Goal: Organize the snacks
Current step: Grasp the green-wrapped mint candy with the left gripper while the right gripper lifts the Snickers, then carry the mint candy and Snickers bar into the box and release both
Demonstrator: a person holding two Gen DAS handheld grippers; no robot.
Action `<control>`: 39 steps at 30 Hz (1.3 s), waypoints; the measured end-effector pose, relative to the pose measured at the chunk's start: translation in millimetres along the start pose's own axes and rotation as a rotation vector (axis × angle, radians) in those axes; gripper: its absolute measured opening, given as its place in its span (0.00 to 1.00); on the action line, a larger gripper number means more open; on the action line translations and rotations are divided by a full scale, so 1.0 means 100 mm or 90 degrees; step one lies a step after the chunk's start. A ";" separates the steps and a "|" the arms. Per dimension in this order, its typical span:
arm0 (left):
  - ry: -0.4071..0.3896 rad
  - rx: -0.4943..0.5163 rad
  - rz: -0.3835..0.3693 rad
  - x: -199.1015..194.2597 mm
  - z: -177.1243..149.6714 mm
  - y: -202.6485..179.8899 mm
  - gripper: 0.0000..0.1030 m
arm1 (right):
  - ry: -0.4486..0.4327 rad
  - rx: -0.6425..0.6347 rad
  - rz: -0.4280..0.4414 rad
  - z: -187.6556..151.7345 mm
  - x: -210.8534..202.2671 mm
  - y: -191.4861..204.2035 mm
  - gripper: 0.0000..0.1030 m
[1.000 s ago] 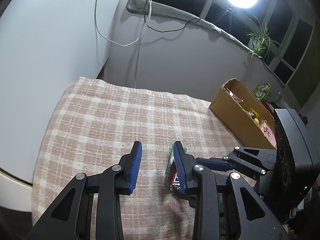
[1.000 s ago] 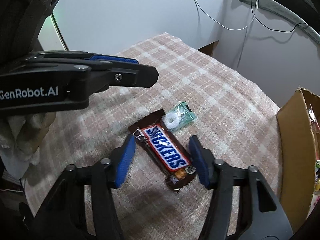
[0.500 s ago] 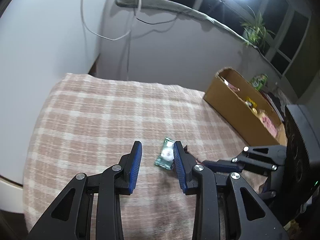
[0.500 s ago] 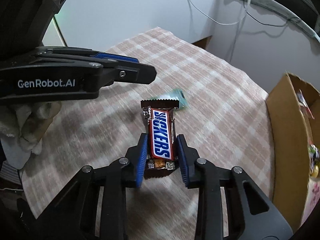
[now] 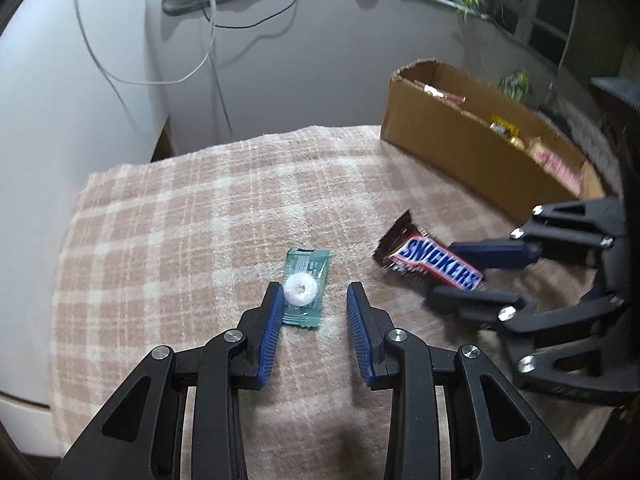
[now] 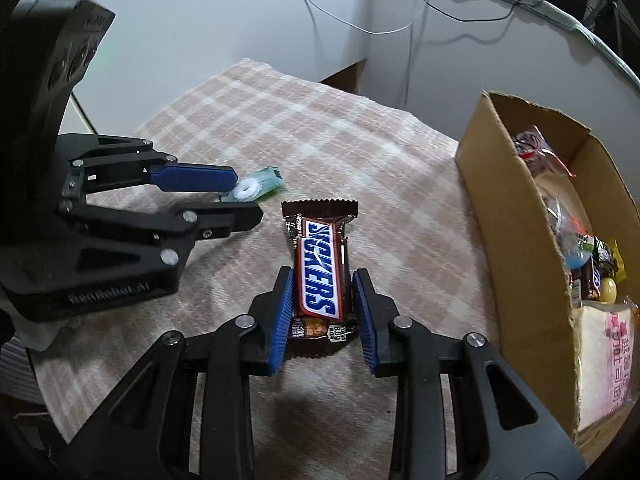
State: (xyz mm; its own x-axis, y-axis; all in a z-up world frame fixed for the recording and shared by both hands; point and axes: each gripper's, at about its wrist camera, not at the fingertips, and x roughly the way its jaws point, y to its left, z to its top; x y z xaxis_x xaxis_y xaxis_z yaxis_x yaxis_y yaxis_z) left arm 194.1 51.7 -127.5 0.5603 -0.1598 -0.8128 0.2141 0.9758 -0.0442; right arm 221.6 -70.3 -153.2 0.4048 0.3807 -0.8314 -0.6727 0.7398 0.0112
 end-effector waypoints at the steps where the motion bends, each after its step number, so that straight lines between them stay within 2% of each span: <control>1: 0.002 0.000 0.001 0.01 0.01 0.01 0.30 | 0.000 0.002 -0.001 0.00 0.00 -0.01 0.29; 11: -0.010 -0.001 0.012 0.06 0.05 -0.02 0.30 | -0.004 0.011 -0.004 0.04 0.04 -0.05 0.30; 15: -0.017 -0.022 0.016 0.06 0.03 0.02 0.21 | -0.004 0.017 -0.003 0.05 0.04 -0.05 0.30; 19: -0.021 -0.030 0.020 0.04 0.00 0.05 0.21 | -0.004 0.017 -0.007 0.04 0.03 -0.03 0.30; 29: -0.055 -0.032 0.024 -0.19 -0.06 -0.02 0.21 | -0.013 0.027 -0.006 0.01 -0.08 -0.06 0.29; 39: -0.102 -0.026 0.013 -0.53 -0.04 -0.14 0.21 | -0.044 0.034 -0.006 -0.04 -0.39 -0.11 0.29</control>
State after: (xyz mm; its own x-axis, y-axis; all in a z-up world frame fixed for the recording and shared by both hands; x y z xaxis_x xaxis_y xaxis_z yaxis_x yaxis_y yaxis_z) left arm 157.9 46.9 -86.1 0.6854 -0.1587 -0.7106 0.1710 0.9838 -0.0548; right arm 210.4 -95.3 -123.7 0.4539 0.4097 -0.7913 -0.6358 0.7711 0.0346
